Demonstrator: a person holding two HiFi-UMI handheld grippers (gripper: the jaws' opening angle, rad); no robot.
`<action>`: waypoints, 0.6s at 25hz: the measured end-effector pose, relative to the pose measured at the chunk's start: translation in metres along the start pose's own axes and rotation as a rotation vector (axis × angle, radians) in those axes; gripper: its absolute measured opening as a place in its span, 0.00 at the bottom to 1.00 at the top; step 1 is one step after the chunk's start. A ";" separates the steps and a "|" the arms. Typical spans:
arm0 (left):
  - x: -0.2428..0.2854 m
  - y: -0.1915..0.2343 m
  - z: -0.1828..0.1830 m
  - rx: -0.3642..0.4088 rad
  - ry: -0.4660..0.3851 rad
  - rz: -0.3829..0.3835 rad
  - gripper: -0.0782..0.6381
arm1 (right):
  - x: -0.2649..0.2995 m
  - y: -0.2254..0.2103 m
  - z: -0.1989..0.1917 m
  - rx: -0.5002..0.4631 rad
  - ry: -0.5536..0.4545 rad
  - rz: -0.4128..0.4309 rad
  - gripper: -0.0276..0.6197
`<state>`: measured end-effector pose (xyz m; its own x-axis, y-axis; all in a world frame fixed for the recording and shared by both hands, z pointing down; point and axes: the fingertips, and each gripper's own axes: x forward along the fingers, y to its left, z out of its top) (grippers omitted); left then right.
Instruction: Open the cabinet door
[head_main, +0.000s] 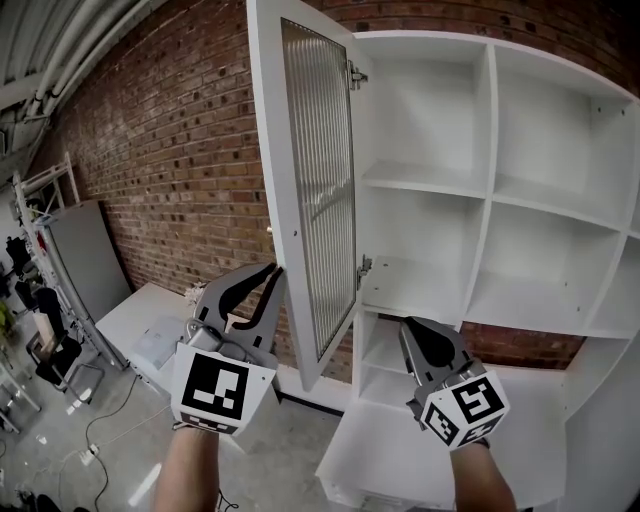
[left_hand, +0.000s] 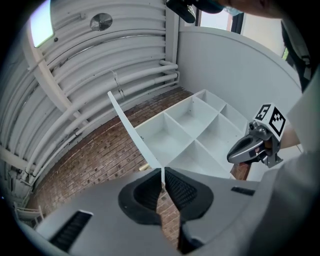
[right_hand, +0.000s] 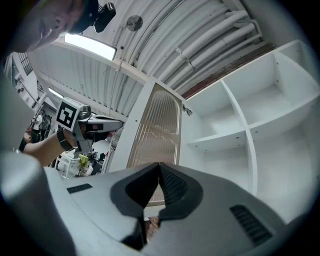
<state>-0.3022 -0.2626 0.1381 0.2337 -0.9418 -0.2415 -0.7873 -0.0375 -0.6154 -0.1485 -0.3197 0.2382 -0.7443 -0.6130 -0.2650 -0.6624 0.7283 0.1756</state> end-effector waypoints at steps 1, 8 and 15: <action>-0.002 -0.006 0.000 -0.012 -0.001 -0.004 0.14 | -0.002 -0.001 0.000 -0.001 0.000 0.001 0.05; -0.005 -0.047 0.001 -0.138 0.002 -0.049 0.13 | -0.016 -0.015 -0.007 -0.003 0.010 0.007 0.05; -0.001 -0.093 -0.012 -0.286 0.016 -0.079 0.13 | -0.039 -0.038 -0.016 -0.011 0.024 -0.025 0.05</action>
<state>-0.2356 -0.2623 0.2045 0.2934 -0.9374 -0.1876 -0.8963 -0.2015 -0.3950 -0.0956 -0.3285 0.2567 -0.7291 -0.6384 -0.2466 -0.6817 0.7094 0.1792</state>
